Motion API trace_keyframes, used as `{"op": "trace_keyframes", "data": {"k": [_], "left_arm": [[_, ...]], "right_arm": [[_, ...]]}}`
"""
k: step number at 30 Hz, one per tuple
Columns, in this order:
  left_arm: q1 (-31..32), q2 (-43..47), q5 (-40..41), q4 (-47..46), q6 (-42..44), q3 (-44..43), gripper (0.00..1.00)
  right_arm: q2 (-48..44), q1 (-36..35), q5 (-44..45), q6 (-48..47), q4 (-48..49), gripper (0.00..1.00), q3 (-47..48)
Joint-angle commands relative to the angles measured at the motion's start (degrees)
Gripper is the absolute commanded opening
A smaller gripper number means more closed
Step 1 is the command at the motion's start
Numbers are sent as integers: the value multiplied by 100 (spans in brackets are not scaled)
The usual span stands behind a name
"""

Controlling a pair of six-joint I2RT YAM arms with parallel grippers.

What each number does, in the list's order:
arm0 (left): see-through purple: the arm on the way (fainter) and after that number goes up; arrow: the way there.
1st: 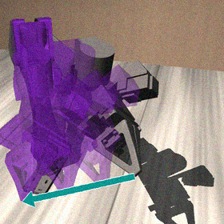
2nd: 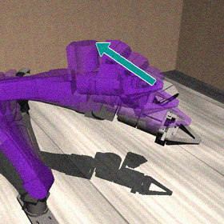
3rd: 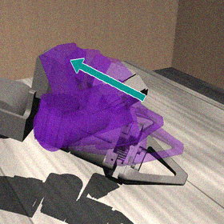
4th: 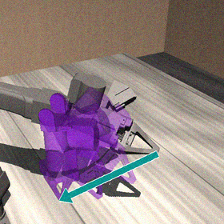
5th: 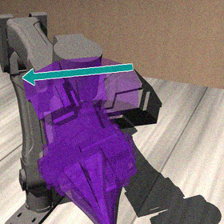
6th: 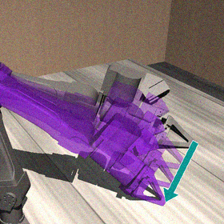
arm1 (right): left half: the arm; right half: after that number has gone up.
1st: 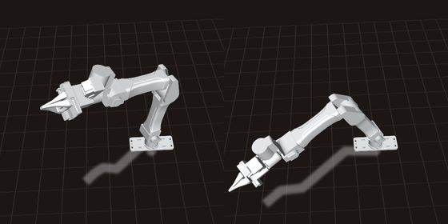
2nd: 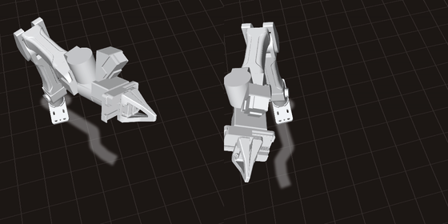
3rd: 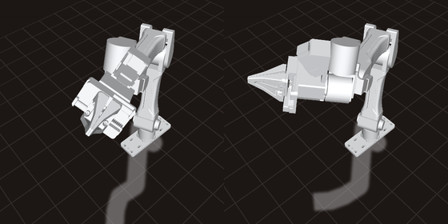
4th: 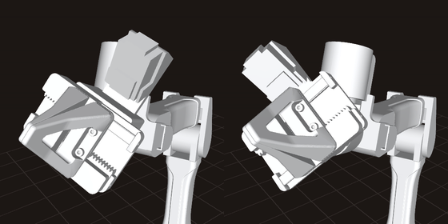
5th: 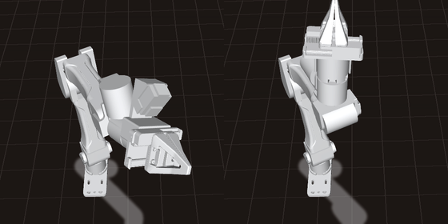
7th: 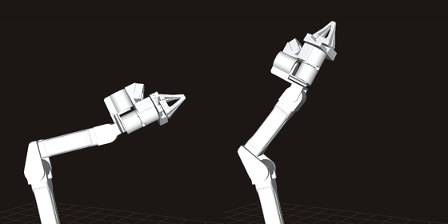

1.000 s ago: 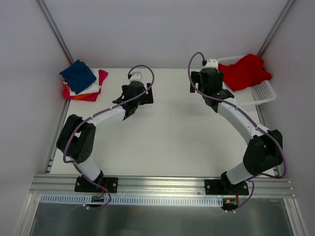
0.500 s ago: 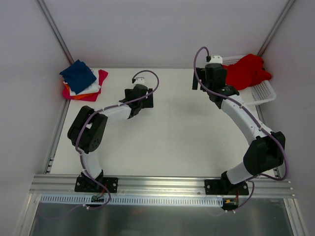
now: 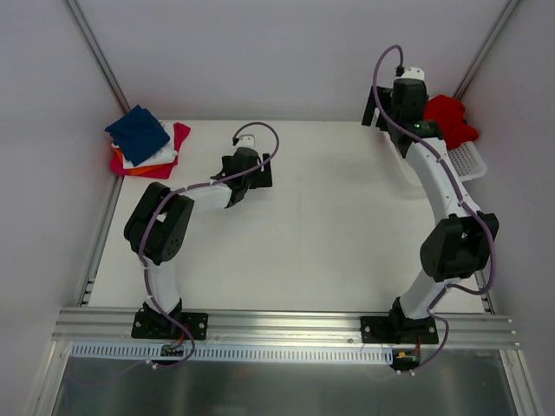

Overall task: Fold and stack the t-shirts
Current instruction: Grab the tshirt from the pile

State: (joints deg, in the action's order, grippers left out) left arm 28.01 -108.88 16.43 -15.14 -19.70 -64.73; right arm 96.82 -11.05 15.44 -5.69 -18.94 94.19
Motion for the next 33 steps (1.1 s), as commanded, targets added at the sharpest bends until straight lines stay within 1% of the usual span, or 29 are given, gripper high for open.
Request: {"op": "trace_keyframes", "data": {"k": [1,2,6,12,14,21,29,30,31,33], "left_arm": [[-50,69,-183,-438,-218,39,99],[-76,60,-210,-438,-227,31,99],[-181,51,-368,-420,-358,57,99],[-445,86,-807,-613,-605,232,99],[-480,95,-886,-727,-649,312,99],[-516,104,-966,-798,-657,338,99],[-516,86,-1001,-798,-649,329,99],[-516,86,-1001,-798,-649,321,99],[-516,86,-1010,-798,-640,329,99],[-516,77,-1018,-798,-640,321,99]], "right_arm": [[511,419,-471,182,-329,99,950],[653,515,-594,217,-478,99,1335],[1312,955,-849,297,-699,99,2127],[2411,1517,-1104,560,-1006,100,2989],[2744,1701,-1244,787,-1042,100,3070],[3413,1904,-1430,824,-1024,97,3263],[3932,2045,-1474,824,-954,97,3685],[3985,2063,-1483,842,-954,95,3685],[4003,2063,-1674,842,-936,94,3668],[4021,2072,-1694,842,-866,94,3528]]}}
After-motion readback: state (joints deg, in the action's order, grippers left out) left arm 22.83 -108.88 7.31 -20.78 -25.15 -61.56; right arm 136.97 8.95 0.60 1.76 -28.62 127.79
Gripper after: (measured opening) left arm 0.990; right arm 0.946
